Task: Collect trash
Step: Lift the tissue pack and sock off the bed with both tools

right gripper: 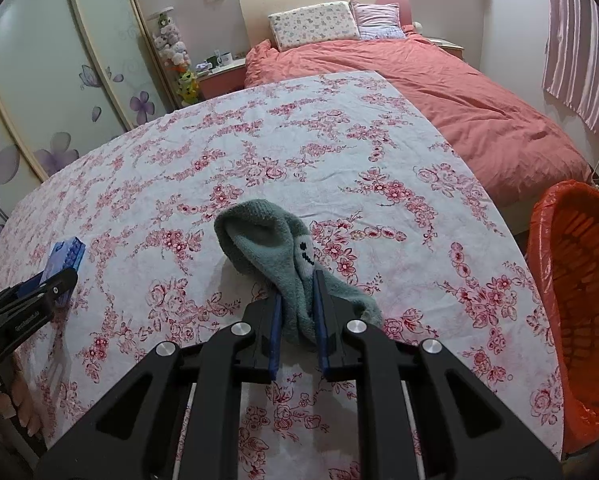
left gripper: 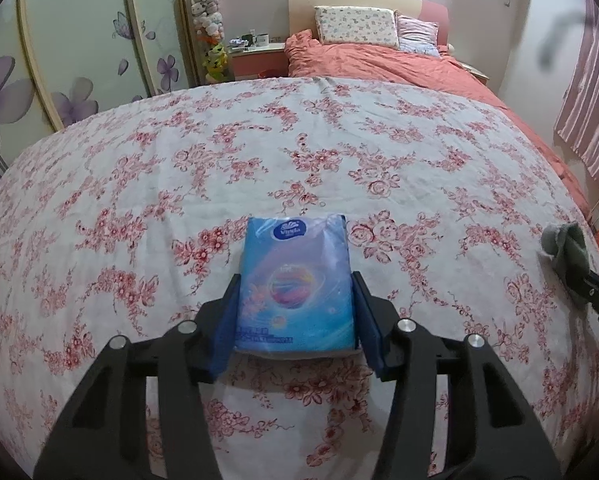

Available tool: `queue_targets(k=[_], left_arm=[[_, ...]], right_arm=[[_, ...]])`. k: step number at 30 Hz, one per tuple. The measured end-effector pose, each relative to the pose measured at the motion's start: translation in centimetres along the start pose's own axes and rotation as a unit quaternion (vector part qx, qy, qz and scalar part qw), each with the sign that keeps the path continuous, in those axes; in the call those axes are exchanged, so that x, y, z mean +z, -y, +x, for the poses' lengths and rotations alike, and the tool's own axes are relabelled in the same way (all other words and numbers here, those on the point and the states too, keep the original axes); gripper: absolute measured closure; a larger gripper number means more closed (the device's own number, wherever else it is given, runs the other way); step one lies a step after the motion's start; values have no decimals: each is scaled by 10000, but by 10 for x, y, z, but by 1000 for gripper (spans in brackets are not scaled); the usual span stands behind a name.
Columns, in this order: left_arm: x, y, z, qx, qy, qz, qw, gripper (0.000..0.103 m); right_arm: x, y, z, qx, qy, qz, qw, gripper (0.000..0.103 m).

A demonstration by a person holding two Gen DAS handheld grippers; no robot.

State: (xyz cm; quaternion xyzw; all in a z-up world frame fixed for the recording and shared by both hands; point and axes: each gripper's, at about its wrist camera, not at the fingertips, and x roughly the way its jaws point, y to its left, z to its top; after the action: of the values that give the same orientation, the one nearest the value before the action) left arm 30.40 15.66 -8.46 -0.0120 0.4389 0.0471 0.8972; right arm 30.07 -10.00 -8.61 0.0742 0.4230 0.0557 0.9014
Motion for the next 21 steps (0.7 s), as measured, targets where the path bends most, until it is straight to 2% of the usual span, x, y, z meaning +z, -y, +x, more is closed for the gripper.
queue_targets(k=[2,12,17,21], left_arm=[[0,1,-1,19,12,7,10000,52],[-1,17,-33,-153,290,81,9994,53],[1,46,-67,-443,548,243,9972,53],[2,79,-96,-831,728,405,9931,53]], right_arm=[[-1,3,-2,76,27,31,10000,94],[2,18,-45,348,386,221,9984,95],[5,32,-84,399,766,332,9957,95],[2,51,-116,333,1067,474,9926,95]])
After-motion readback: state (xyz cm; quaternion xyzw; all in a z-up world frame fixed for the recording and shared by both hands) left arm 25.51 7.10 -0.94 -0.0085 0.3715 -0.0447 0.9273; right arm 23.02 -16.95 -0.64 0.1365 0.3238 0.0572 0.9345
